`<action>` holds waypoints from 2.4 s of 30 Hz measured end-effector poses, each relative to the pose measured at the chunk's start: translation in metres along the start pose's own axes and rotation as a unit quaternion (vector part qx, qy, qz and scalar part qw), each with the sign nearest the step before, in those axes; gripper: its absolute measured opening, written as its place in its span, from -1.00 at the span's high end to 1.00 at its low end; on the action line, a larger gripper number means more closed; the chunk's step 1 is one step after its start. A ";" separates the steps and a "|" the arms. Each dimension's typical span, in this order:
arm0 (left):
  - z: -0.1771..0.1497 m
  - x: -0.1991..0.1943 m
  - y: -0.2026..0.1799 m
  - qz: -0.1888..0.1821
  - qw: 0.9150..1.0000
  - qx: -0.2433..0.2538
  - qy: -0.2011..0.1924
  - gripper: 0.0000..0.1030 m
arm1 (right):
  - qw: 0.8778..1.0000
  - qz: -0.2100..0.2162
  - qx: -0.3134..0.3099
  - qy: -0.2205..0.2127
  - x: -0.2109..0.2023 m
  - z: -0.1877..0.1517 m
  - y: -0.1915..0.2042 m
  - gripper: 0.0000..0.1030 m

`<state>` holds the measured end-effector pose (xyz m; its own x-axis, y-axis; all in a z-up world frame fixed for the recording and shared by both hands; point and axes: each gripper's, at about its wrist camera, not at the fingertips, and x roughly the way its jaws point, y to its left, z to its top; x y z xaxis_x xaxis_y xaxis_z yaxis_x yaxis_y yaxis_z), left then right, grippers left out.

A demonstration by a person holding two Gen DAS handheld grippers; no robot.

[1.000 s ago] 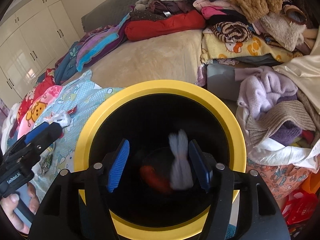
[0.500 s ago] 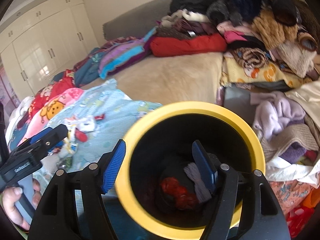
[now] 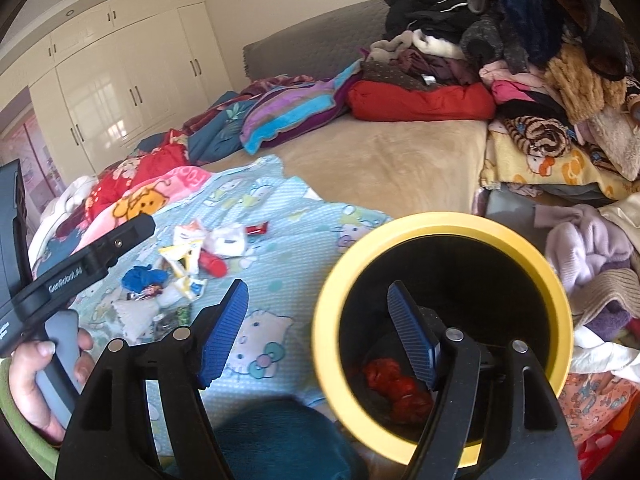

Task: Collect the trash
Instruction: 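Move both tools back to the trash on the sheet, then grasp the blue glove with left tool while right tool grasps green snack packet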

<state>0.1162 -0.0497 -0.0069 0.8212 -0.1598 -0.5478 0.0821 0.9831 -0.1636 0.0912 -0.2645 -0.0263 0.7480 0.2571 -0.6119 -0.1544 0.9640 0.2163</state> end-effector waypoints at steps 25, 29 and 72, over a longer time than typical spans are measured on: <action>-0.001 -0.020 0.099 0.065 0.995 -0.072 -0.020 -0.73 | 0.993 0.068 -0.087 0.027 0.038 -0.002 0.114 -0.36; -0.003 -0.021 0.120 0.074 0.993 -0.091 -0.020 -0.73 | 0.991 0.073 -0.102 0.042 0.050 -0.007 0.130 -0.36; -0.030 0.047 0.188 0.047 0.984 -0.148 0.092 0.79 | 0.964 0.103 -0.127 0.209 0.176 -0.061 0.170 0.80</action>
<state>0.1539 0.1246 -0.0879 0.6987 -0.1091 -0.7070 -0.1798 0.9298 -0.3212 0.1575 -0.0510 -0.1439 0.3676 0.3984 -0.8403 -0.4655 0.8611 0.2046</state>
